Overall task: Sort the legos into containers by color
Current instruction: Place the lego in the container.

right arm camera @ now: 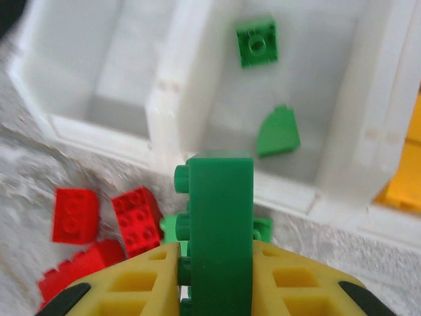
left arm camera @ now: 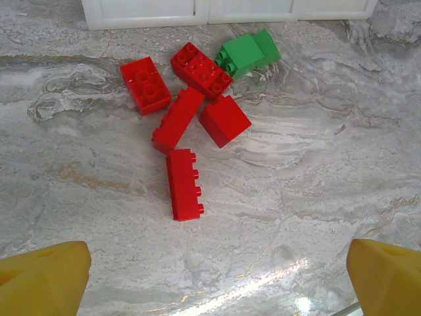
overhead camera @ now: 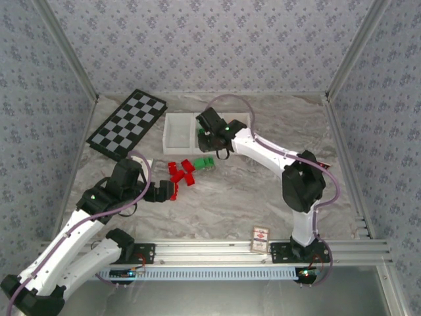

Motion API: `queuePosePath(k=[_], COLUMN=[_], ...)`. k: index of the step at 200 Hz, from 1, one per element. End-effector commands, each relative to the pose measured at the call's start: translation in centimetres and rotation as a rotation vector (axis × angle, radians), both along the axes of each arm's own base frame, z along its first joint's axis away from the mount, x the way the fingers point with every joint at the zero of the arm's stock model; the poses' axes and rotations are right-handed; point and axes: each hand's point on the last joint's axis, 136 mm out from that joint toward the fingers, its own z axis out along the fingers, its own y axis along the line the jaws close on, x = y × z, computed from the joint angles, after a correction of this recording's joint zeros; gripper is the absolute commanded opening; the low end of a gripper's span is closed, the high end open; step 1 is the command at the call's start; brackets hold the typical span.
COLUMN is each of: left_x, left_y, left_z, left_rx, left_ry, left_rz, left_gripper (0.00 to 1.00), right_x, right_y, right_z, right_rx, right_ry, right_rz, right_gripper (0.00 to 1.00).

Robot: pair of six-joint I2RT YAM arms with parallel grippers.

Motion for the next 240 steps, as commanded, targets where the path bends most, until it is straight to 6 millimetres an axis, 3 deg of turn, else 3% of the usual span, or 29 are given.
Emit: queuePosePath(k=[1, 44, 115, 159, 200, 240], left_x=[0.0, -0.1, -0.1, -0.1, -0.1, 0.0], left_y=[-0.4, -0.4, -0.5, -0.4, -0.4, -0.4], left_z=[0.2, 0.3, 0.3, 0.3, 0.3, 0.1], left_rx=[-0.018, -0.022, -0.024, -0.022, -0.022, -0.016], left_ry=[-0.014, -0.018, -0.018, -0.017, -0.017, -0.01], left_rz=[-0.013, -0.016, -0.017, -0.017, -0.015, -0.013], left_gripper=[1.0, 1.0, 1.0, 1.0, 1.0, 1.0], right_x=[1.6, 4.9, 7.1, 7.3, 7.1, 5.0], right_y=[0.4, 1.4, 2.0, 2.0, 1.7, 0.7], right_z=[-0.9, -2.4, -4.6, -4.7, -2.7, -0.9], right_rx=[-0.004, 0.04, 0.097, 0.097, 0.096, 0.085], right_ry=[0.044, 0.089, 0.119, 0.123, 0.082, 0.027], right_rz=[0.03, 0.039, 0.037, 0.046, 0.059, 0.124], right_gripper=[0.28, 0.28, 0.34, 0.45, 0.48, 0.52])
